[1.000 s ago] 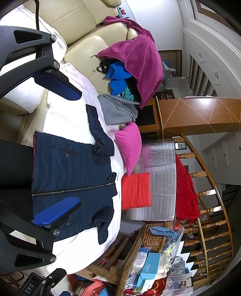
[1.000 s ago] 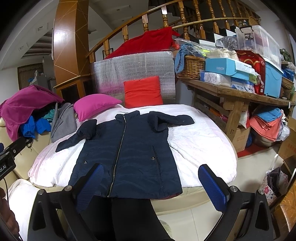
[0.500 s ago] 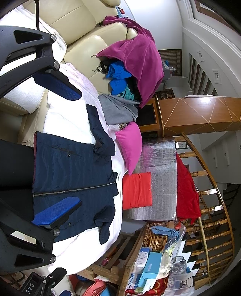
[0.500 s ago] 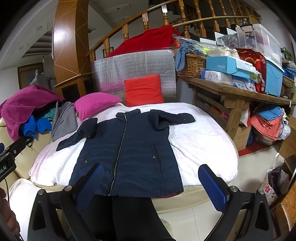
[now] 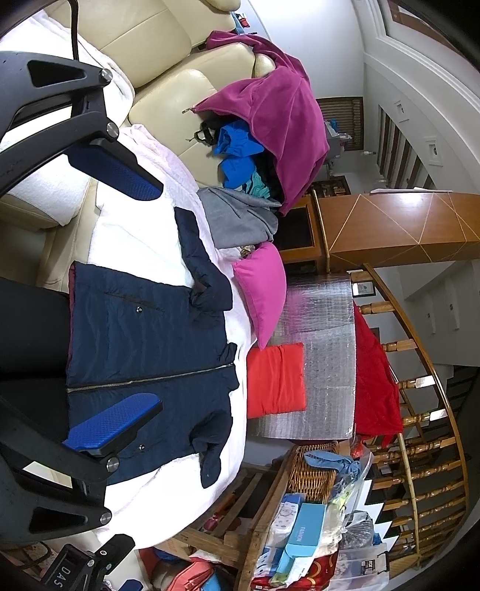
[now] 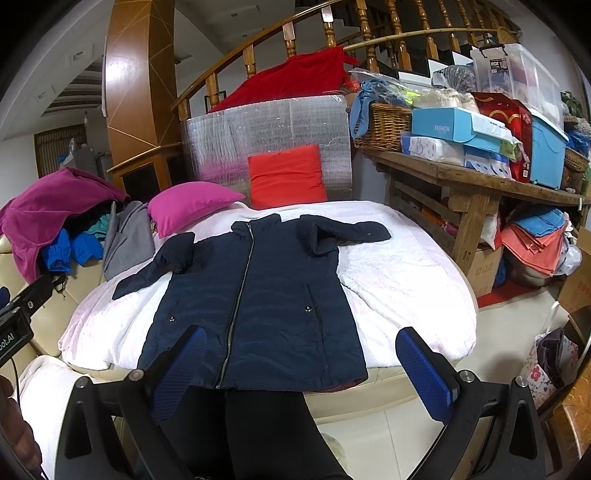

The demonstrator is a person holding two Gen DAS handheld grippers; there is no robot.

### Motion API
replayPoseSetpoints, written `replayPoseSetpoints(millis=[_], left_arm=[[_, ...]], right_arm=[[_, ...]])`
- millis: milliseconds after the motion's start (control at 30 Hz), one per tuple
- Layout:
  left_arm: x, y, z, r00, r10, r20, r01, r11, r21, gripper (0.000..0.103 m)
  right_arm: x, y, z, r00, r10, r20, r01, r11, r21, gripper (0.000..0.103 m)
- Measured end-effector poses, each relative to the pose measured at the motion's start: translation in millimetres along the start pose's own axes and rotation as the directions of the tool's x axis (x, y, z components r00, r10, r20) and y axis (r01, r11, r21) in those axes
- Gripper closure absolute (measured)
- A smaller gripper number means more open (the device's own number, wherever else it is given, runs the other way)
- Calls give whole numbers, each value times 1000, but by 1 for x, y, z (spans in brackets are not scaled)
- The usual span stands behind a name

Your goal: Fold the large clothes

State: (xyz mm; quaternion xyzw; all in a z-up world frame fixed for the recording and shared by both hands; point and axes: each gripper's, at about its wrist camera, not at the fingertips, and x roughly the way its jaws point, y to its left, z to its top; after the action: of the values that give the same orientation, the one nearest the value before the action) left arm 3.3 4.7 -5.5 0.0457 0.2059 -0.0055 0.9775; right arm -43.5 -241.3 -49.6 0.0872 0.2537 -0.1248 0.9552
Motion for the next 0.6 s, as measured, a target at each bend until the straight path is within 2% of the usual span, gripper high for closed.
replayPoseSetpoints(millis=[367,600], left_arm=[[4,-2,0,1000,3,-3,-3,1000,9,0],[22,-6,1,1000,24,-21,-23,999,38,0]], right_arm=[[3,1,-1,1000,4,-8,-4,1000,2,0],[17,-7,15,1000,-18,7,18,1000,13,0]])
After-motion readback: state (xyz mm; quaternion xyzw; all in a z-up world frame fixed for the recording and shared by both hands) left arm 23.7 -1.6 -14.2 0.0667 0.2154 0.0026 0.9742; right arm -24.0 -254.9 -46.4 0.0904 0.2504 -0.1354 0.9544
